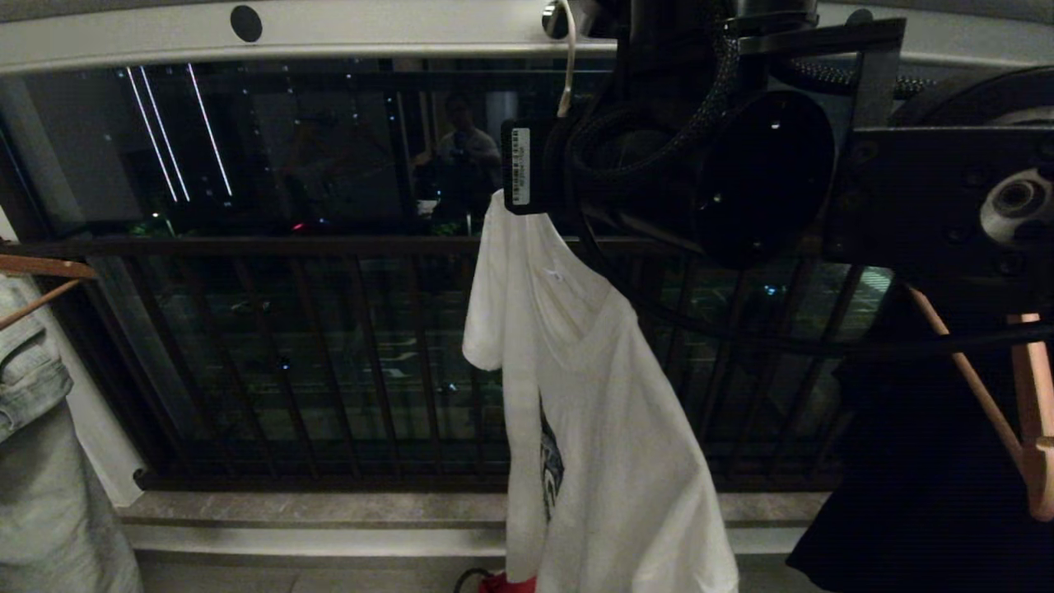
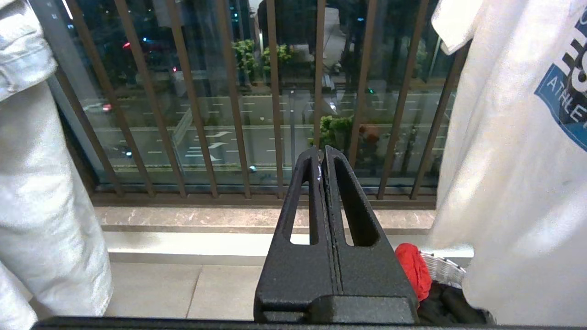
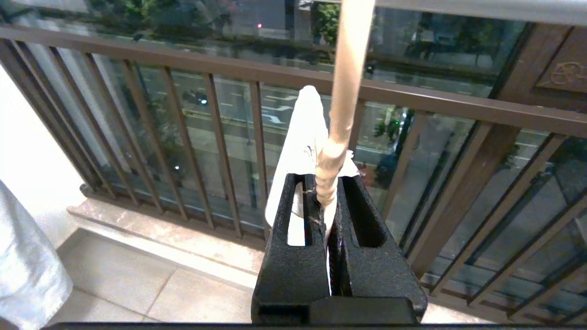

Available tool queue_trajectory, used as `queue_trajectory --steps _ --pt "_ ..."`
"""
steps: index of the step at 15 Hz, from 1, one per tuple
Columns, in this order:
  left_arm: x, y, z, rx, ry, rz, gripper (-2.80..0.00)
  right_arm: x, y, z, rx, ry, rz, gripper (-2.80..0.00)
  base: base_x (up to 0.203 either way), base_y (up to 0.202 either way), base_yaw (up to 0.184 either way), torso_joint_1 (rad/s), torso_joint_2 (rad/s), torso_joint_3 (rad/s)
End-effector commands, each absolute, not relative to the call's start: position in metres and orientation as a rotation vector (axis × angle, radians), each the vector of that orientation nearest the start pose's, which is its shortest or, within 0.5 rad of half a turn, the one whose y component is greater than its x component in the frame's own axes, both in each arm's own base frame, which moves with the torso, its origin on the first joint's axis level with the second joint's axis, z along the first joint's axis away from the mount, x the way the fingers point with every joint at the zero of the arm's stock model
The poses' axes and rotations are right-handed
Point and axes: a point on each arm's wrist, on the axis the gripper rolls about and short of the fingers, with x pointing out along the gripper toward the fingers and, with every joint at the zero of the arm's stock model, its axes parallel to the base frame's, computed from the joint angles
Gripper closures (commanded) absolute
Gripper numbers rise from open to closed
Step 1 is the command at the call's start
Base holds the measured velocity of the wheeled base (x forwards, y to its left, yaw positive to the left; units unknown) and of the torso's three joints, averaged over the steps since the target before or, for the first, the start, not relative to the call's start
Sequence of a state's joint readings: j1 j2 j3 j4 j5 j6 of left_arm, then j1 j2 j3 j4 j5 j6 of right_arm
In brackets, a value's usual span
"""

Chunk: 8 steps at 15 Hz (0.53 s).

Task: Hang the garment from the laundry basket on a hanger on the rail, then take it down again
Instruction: Take the clothes off the clothes rack

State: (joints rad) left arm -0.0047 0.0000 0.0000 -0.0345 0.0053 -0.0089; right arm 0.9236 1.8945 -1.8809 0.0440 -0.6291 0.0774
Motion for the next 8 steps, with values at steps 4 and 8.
queue_trajectory --steps 4,8 --pt "-0.0221 0.0002 0.0770 -0.009 -0.026 0.001 0.00 0.2160 0.2863 0.3549 0.028 0.048 0.293 0.00 0.000 0.000 0.000 0.000 0.00 0.000" --pt "-0.0220 0.0002 0.0766 -0.009 -0.025 0.001 0.00 0.2157 0.2916 0.3505 0.025 0.052 0.295 0.00 0.000 0.000 0.000 0.000 0.00 0.000"
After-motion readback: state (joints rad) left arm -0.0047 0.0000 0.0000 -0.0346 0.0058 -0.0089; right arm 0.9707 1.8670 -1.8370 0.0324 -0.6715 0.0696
